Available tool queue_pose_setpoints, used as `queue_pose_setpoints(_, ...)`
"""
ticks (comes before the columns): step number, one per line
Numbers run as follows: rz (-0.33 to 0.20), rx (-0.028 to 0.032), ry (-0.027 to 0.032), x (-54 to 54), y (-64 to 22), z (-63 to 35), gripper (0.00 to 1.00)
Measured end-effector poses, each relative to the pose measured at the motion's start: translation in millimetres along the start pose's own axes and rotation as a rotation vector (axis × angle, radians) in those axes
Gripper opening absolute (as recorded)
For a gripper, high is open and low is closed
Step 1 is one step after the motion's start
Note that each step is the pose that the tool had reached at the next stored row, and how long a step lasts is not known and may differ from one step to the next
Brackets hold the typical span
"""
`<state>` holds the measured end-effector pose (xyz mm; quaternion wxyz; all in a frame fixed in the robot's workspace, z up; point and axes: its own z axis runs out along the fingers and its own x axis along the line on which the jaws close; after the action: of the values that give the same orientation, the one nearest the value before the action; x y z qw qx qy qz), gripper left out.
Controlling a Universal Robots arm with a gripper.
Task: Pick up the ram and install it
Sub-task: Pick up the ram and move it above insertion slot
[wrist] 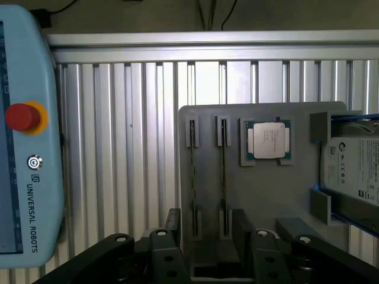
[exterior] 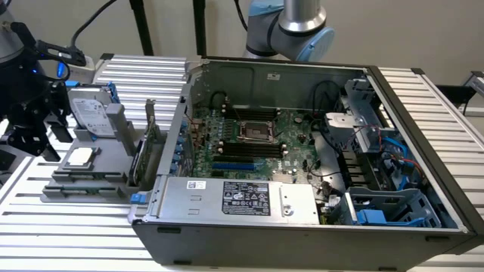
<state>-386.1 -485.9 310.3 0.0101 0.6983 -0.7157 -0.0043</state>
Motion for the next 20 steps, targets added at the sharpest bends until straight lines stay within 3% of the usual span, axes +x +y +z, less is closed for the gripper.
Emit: queue_pose_setpoints(20,-0.008,0.0003,0.0001,-0.3,-0.7,34.6,0.48)
